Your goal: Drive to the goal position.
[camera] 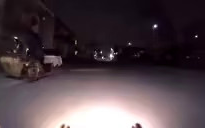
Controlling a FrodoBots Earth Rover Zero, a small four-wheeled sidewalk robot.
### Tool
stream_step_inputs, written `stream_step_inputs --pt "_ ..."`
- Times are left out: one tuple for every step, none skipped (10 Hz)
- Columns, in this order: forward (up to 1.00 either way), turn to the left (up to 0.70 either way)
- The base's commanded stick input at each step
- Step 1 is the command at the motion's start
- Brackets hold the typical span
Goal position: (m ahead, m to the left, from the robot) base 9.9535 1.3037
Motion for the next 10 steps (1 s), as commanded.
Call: stream_step_inputs --pt "1.00 0.00" --pt "1.00 0.00" --pt "1.00 0.00" --pt "1.00 0.00" --pt "1.00 0.00" --pt "1.00 0.00" --pt "1.00 0.00" --pt "1.00 0.00" --pt "1.00 0.00" --pt "1.00 0.00"
